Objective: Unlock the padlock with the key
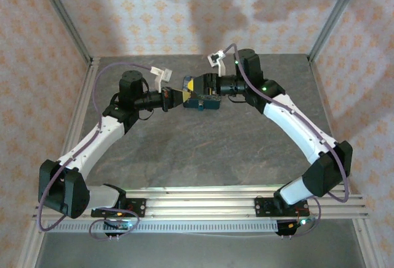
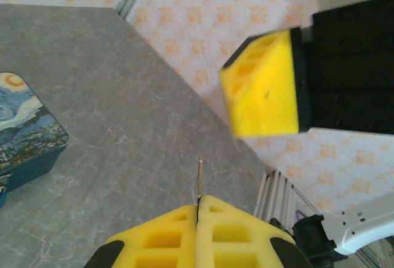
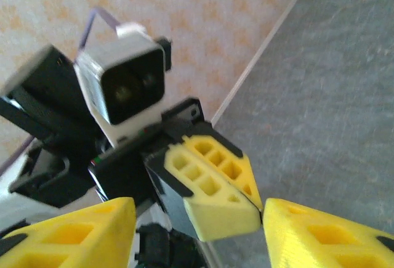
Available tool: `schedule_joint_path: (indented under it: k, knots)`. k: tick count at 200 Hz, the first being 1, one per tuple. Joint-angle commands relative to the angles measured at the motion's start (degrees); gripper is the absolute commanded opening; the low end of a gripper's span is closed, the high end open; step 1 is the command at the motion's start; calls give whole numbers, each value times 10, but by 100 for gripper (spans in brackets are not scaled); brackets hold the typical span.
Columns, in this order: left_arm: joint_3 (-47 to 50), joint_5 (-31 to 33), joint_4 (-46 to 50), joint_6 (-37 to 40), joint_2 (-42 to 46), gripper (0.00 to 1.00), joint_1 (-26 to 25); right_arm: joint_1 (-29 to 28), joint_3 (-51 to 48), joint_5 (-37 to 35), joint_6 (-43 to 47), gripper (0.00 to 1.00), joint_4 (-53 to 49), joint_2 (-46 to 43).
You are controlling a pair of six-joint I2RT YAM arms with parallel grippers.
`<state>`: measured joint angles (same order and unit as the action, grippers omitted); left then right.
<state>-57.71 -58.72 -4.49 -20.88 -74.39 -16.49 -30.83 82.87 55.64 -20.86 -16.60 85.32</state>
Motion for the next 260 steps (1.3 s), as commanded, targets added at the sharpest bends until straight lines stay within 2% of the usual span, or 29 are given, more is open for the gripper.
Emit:
schedule_joint_path:
  k: [1,20,53,110,122,141,152,177,260]
  knots:
    - [-14,-37,-16,11,14,0,-2,-3,-17,37,13,54,-3,-6]
    - [-13,-48,-15,11,21,0,-3,-3,-38,27,7,53,26,-17]
    - [-2,-54,-38,-8,30,0,-4,-5,-74,44,-21,44,96,-27]
    - [-19,-74,-15,5,19,0,-13,-10,-83,47,-34,18,120,-27]
    - [-21,-74,-4,11,15,0,-14,-10,-83,44,-38,19,121,-27]
    - [-21,-68,8,18,15,0,-13,-8,-82,39,-44,36,120,-29]
    - [-22,-65,17,23,15,0,-13,-5,-83,33,-51,42,122,-34]
    - [-28,-61,43,41,16,0,-12,12,-99,35,-85,42,160,-44]
    - [-28,-71,26,27,17,0,-12,-3,-102,56,-80,39,164,-32]
